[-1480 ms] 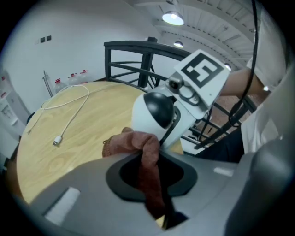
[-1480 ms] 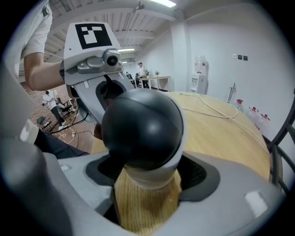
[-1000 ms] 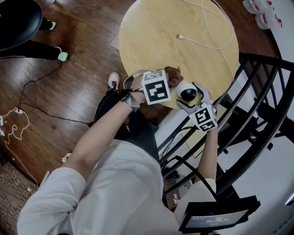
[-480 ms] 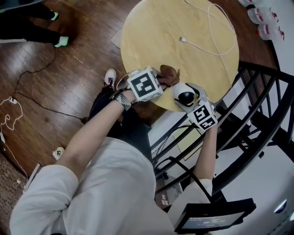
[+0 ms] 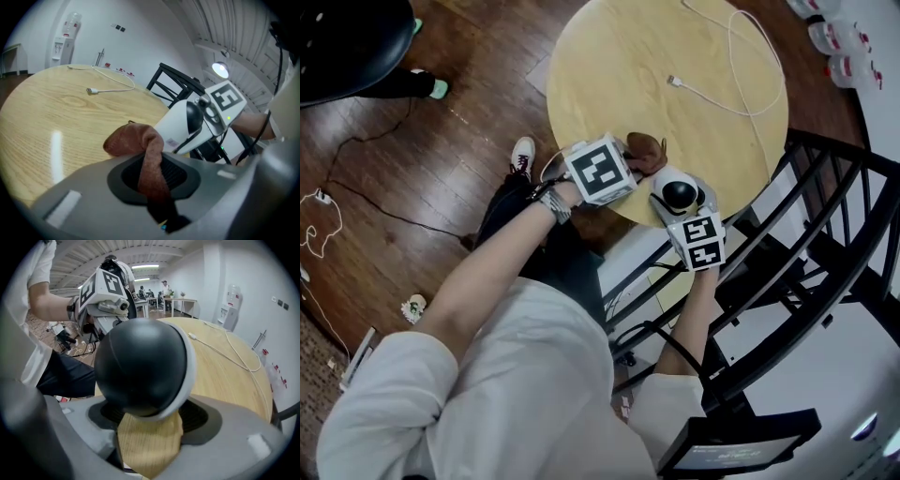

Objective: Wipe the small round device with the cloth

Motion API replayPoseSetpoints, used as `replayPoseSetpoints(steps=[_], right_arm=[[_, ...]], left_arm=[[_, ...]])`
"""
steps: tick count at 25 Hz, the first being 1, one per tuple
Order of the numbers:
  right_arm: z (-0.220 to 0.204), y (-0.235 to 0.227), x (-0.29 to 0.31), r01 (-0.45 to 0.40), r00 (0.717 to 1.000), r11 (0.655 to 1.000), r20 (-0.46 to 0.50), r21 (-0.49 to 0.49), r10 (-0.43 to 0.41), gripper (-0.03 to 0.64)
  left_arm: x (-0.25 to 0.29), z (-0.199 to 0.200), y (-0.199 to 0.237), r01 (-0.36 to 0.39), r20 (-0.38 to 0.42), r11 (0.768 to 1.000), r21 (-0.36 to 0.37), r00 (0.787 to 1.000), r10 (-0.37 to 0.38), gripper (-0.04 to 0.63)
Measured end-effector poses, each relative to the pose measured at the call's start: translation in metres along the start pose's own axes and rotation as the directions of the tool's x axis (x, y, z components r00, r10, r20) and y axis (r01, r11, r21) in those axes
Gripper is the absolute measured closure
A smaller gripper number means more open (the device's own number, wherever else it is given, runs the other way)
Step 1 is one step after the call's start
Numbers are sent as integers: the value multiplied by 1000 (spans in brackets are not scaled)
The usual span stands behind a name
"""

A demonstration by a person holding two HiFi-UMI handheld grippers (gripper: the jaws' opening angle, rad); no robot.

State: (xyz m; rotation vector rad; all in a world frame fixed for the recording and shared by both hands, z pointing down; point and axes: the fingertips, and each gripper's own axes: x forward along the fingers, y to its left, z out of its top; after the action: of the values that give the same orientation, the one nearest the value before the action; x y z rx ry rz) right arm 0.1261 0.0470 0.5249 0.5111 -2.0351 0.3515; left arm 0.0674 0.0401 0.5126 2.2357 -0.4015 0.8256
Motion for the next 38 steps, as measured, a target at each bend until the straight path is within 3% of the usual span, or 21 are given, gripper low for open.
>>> replayPoseSetpoints(steps=[6,10,14,18,22,25,27,31,34,38], right_arm=[[-1,-2,0,113,993,983,-46,147,-107,270],[-2,-3,0,121,992,981,-44,154,-116,270],[-2,-2,1,112,993,981,-45,156,-106,270],[-1,-4,0,115,993,980,-39,160,-110,270],[-3,-5,0,119,993,978,-32,173,-115,270],[-3,-4,0,113,994,977,-28,182,-110,270],[-3,-6,0,113,994,977,-25,181,-110,270],[1,-8,-2,117,993,976,-9,182,-118,270],[3,-8,-2,113,993,975,3,192,-115,270],[3,-7,-5,115,993,974,17,197,-120,270]], left_arm=[[9,6,-3,-9,-9,1000,-3,1000,9,529],[15,10,-7,31,-28,1000,4,999,-31,529],[12,16,-16,99,16,994,-37,995,-98,531],[3,29,-26,136,65,990,-25,989,-134,531],[-18,50,-40,221,161,975,-36,964,-212,531],[-29,61,-53,256,175,967,-3,952,-252,531],[-32,67,-62,254,162,966,46,952,-259,532],[-31,63,-61,172,92,974,145,978,-186,532],[-20,41,-47,142,20,984,104,989,-144,532],[5,13,-36,138,-65,989,52,989,-135,532]])
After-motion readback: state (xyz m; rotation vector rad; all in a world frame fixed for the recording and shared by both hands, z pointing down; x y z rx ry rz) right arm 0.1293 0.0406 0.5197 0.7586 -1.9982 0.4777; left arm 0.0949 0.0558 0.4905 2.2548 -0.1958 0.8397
